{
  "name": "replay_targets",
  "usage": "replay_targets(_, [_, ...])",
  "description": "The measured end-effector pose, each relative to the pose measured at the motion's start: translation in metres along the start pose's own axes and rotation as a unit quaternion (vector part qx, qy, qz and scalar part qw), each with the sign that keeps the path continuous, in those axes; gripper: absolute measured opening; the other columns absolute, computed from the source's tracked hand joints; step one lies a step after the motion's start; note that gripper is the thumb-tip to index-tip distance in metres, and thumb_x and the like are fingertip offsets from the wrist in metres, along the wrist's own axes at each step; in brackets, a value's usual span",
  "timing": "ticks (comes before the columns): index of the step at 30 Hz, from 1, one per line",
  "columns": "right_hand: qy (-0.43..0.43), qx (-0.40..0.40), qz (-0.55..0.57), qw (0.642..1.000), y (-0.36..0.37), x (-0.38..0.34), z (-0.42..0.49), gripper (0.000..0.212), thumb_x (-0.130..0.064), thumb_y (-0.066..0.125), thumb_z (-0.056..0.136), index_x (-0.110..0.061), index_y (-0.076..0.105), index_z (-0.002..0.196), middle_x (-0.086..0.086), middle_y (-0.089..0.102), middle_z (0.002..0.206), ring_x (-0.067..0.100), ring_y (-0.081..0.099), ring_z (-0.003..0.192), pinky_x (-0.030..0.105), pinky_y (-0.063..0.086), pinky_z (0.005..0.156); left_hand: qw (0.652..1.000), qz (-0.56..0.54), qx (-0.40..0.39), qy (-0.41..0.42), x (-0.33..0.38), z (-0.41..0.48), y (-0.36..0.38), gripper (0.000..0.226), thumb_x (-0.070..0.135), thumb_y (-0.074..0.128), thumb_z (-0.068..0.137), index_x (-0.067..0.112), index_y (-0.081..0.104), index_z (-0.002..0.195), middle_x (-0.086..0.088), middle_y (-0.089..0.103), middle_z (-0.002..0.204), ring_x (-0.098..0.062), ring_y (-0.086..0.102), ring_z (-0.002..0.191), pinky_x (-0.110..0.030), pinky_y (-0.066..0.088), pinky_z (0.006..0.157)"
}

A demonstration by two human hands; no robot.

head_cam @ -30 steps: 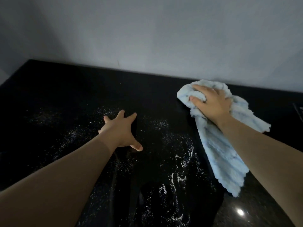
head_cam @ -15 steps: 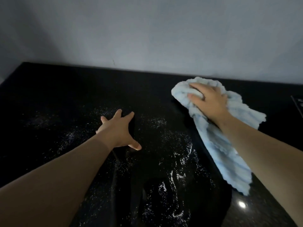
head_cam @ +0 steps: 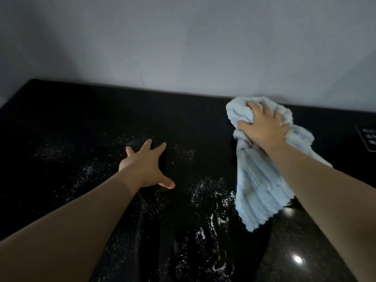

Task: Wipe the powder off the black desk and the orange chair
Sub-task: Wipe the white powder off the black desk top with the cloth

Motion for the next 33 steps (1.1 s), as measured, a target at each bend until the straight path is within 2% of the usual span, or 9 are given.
replay_targets(2, [0.019, -0.027, -0.085, 0.996, 0.012, -0.010, -0.003, 0.062, -0.048, 0.043, 0.085, -0.043, 0.020, 0.142, -0.002, 0.016, 0.155, 0.036, 0.020, 0.137, 0.063, 0.022, 0.105, 1.000, -0.002, -0.002, -0.002, 0.000, 0.000, 0.000, 0.120, 0.060, 0.077, 0.060, 0.046, -0.005, 0.146, 0.010, -0.011, 0.157, -0.046, -0.007, 0.141, -0.053, 0.041, 0.098])
replay_targets(7, [-0.208, -0.076, 0.025, 0.975, 0.035, -0.080, -0.045, 0.054, -0.042, 0.048, 0.072, -0.039, 0.053, 0.126, -0.005, 0.054, 0.128, 0.024, 0.045, 0.120, 0.049, 0.033, 0.101, 1.000, -0.015, -0.012, -0.004, 0.000, 0.000, 0.001, 0.120, 0.057, 0.078, 0.061, 0.046, -0.006, 0.145, 0.009, -0.014, 0.157, -0.046, -0.010, 0.141, -0.058, 0.036, 0.104])
replay_targets(10, [-0.166, -0.001, 0.038, 0.985, 0.007, -0.067, 0.000, 0.051, -0.039, 0.047, 0.068, -0.035, 0.057, 0.119, -0.002, 0.062, 0.119, 0.026, 0.056, 0.110, 0.045, 0.045, 0.092, 1.000, -0.023, -0.012, -0.001, 0.001, 0.000, 0.001, 0.120, 0.055, 0.079, 0.061, 0.045, -0.005, 0.146, 0.009, -0.014, 0.157, -0.046, -0.010, 0.141, -0.060, 0.032, 0.105])
replay_targets(14, [0.017, -0.052, -0.087, 0.995, 0.029, -0.032, 0.036, 0.058, -0.043, 0.040, 0.088, -0.045, 0.018, 0.142, -0.002, 0.016, 0.156, 0.035, 0.023, 0.137, 0.061, 0.023, 0.105, 0.999, -0.026, -0.022, -0.005, 0.002, 0.001, 0.000, 0.121, 0.054, 0.080, 0.061, 0.045, -0.006, 0.146, 0.008, -0.015, 0.157, -0.047, -0.010, 0.140, -0.060, 0.032, 0.106])
replay_targets(16, [-0.038, -0.051, -0.113, 0.992, 0.038, -0.054, 0.020, 0.058, -0.044, 0.040, 0.087, -0.044, 0.021, 0.142, -0.002, 0.017, 0.156, 0.033, 0.020, 0.138, 0.062, 0.020, 0.105, 0.999, -0.028, -0.023, -0.005, 0.002, 0.001, 0.001, 0.121, 0.053, 0.080, 0.061, 0.045, -0.006, 0.146, 0.008, -0.015, 0.157, -0.047, -0.010, 0.140, -0.060, 0.032, 0.106])
replay_targets(23, [-0.238, -0.145, 0.084, 0.957, 0.033, -0.095, -0.025, 0.027, -0.032, 0.048, 0.070, -0.043, 0.064, 0.089, -0.015, 0.061, 0.098, 0.015, 0.056, 0.104, 0.034, 0.045, 0.084, 0.999, -0.031, -0.022, -0.003, 0.003, 0.002, 0.002, 0.123, 0.053, 0.081, 0.059, 0.046, -0.007, 0.145, 0.010, -0.017, 0.156, -0.047, -0.012, 0.140, -0.061, 0.031, 0.106])
replay_targets(26, [-0.162, -0.023, 0.027, 0.986, 0.007, -0.082, 0.034, 0.041, -0.032, 0.047, 0.082, -0.041, 0.052, 0.121, -0.005, 0.055, 0.126, 0.026, 0.050, 0.117, 0.046, 0.042, 0.096, 0.999, -0.034, -0.023, -0.003, 0.003, 0.003, 0.001, 0.124, 0.052, 0.082, 0.059, 0.045, -0.007, 0.146, 0.010, -0.018, 0.156, -0.048, -0.012, 0.140, -0.061, 0.033, 0.105])
replay_targets(30, [-0.095, -0.082, -0.108, 0.986, 0.054, -0.079, 0.033, 0.058, -0.044, 0.040, 0.089, -0.047, 0.019, 0.142, -0.006, 0.012, 0.157, 0.031, 0.014, 0.141, 0.063, 0.013, 0.106, 0.999, -0.036, -0.027, -0.007, 0.002, 0.003, 0.002, 0.125, 0.052, 0.081, 0.059, 0.045, -0.008, 0.145, 0.010, -0.019, 0.156, -0.048, -0.013, 0.139, -0.061, 0.033, 0.105])
replay_targets(33, [-0.165, -0.032, -0.077, 0.983, 0.048, -0.096, 0.010, 0.048, -0.041, 0.046, 0.085, -0.044, 0.040, 0.132, -0.006, 0.037, 0.146, 0.028, 0.031, 0.132, 0.055, 0.024, 0.100, 0.999, -0.032, -0.026, -0.006, 0.002, 0.004, 0.001, 0.125, 0.053, 0.081, 0.059, 0.045, -0.009, 0.145, 0.009, -0.019, 0.156, -0.048, -0.012, 0.139, -0.061, 0.033, 0.105])
Point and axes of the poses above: each hand's wrist, its own z-axis towards the middle knuckle, its own y-axis out of the palm, x = y × z, the point moved 10 cm from there along z, towards the middle knuckle
